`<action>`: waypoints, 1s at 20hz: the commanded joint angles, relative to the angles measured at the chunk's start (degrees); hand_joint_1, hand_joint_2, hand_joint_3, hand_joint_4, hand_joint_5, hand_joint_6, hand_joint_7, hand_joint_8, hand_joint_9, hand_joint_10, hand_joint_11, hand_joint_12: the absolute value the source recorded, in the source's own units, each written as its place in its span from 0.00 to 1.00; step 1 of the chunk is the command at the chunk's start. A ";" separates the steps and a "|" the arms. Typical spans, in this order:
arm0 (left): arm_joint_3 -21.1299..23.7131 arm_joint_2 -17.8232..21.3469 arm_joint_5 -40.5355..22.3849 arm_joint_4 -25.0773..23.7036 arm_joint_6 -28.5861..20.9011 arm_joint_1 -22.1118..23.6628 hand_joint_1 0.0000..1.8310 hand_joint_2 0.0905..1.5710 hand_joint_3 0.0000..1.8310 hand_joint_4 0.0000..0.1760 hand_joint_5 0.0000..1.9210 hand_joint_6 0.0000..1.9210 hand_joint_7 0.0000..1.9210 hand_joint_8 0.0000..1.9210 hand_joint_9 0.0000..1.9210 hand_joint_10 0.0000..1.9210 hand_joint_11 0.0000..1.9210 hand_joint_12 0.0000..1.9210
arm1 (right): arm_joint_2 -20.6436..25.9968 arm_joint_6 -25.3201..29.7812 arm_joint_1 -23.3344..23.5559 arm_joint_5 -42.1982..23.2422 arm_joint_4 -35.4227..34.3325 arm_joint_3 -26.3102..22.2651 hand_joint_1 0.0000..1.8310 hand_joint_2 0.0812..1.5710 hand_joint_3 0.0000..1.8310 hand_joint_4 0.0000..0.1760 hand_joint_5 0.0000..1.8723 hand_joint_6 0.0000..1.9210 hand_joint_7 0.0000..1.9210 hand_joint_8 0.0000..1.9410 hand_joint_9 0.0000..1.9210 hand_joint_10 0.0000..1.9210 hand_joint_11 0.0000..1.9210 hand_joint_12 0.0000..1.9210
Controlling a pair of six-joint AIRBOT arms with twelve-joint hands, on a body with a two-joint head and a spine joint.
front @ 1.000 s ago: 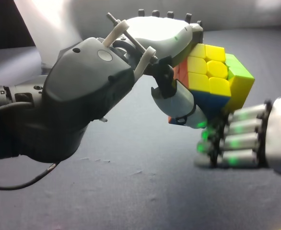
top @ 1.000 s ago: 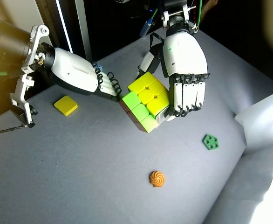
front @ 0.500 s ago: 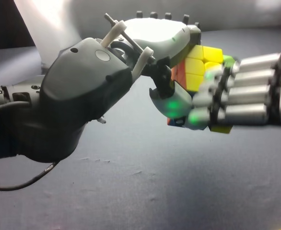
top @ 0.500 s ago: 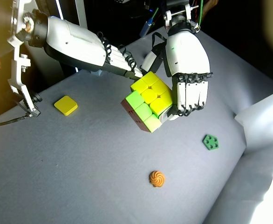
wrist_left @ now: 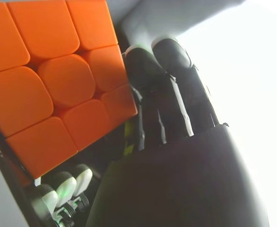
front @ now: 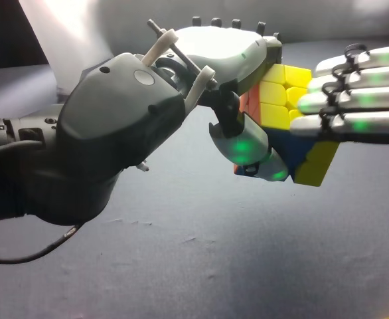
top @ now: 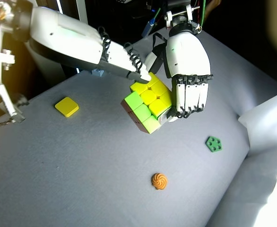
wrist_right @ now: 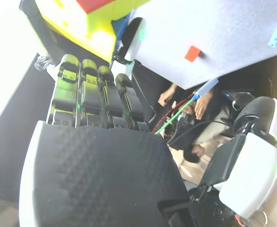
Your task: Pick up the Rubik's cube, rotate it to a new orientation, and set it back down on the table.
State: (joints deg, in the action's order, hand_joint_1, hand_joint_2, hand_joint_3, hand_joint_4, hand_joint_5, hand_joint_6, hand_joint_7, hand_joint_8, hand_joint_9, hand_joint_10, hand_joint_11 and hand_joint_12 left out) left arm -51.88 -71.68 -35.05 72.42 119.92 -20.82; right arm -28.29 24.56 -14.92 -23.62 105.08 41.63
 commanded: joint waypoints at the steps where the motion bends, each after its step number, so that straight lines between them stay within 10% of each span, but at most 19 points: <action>1: 0.09 -0.08 -2.33 -3.67 -0.54 1.05 0.60 0.85 0.00 0.00 0.33 0.74 0.29 0.94 0.27 0.92 0.23 1.00 | 0.17 0.32 0.35 1.06 -2.05 0.54 0.24 0.36 0.00 0.00 0.00 0.00 0.00 0.00 0.00 0.00 0.02 0.02; 20: 0.04 -0.06 -1.91 -3.67 -0.54 1.04 0.58 0.88 0.00 0.00 0.28 0.80 0.27 0.98 0.23 0.97 0.21 1.00 | 0.19 13.46 -2.87 -3.26 -4.75 2.54 0.27 0.38 0.01 0.00 0.00 0.00 0.00 0.00 0.00 0.00 0.00 0.00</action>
State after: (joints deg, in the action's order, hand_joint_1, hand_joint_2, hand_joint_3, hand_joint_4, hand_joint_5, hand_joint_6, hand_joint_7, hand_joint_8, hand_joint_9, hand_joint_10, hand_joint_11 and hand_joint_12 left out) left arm -51.90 -71.68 -34.44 72.49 120.20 -20.82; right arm -28.01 37.71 -18.17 -26.94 103.04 44.27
